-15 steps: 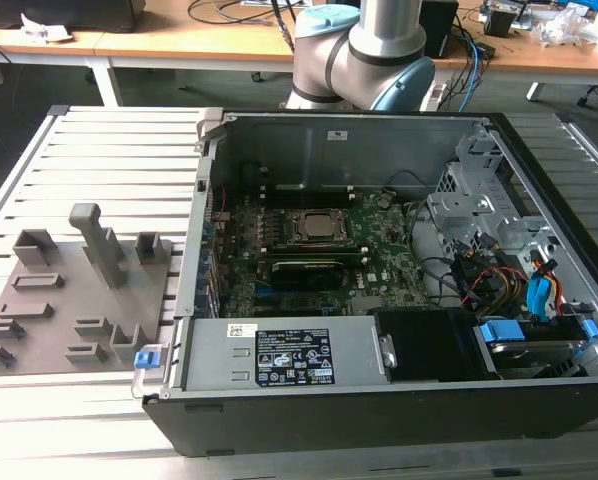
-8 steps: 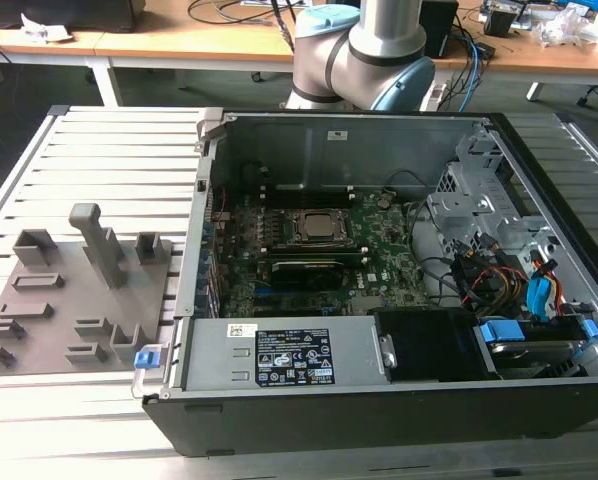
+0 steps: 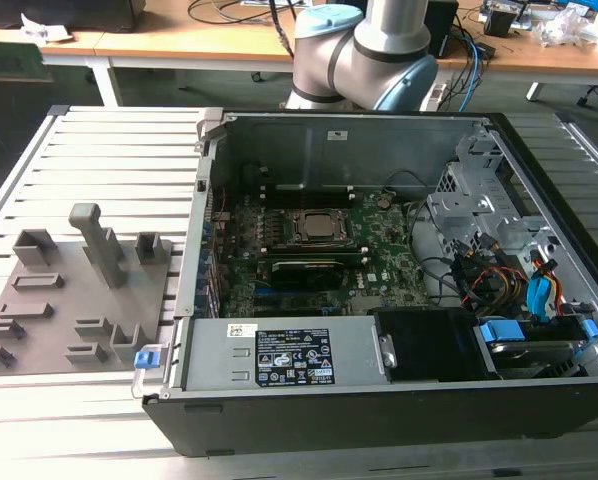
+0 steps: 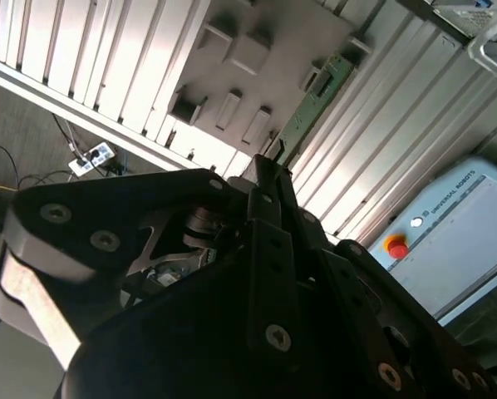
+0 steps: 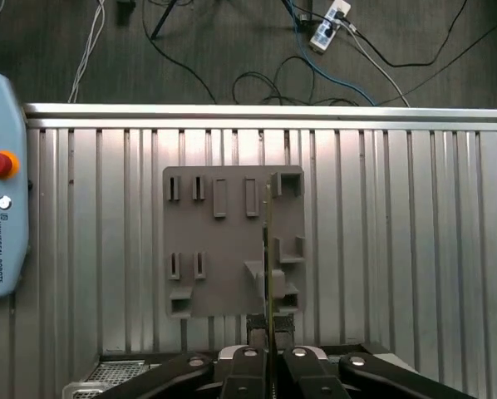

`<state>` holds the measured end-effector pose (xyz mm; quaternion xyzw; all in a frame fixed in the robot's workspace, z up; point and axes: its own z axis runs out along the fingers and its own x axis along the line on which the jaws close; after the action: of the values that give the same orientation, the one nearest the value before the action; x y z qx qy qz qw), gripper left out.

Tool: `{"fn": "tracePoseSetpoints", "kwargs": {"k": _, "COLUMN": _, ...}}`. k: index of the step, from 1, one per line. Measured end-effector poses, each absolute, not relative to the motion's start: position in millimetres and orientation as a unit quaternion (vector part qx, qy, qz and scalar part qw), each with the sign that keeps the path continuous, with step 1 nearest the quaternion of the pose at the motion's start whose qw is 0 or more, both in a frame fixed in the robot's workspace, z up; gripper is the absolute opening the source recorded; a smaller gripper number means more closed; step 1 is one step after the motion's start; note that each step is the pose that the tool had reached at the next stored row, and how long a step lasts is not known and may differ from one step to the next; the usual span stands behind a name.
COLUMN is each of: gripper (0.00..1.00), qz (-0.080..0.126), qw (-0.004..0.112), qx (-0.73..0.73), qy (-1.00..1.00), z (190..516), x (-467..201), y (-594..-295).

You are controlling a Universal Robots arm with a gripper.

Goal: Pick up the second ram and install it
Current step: 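Pick up the second ram and move it above second insertion slot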

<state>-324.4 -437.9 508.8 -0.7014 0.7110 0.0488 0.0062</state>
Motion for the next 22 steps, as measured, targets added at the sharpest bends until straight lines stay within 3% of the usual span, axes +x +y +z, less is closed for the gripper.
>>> {"fn": "tracePoseSetpoints", "kwargs": {"k": 22, "gripper": 0.14, "qz": 0.055, "qw": -0.001, "qx": -0.701, "qy": 0.711, "z": 456, "x": -223, "y": -437}}
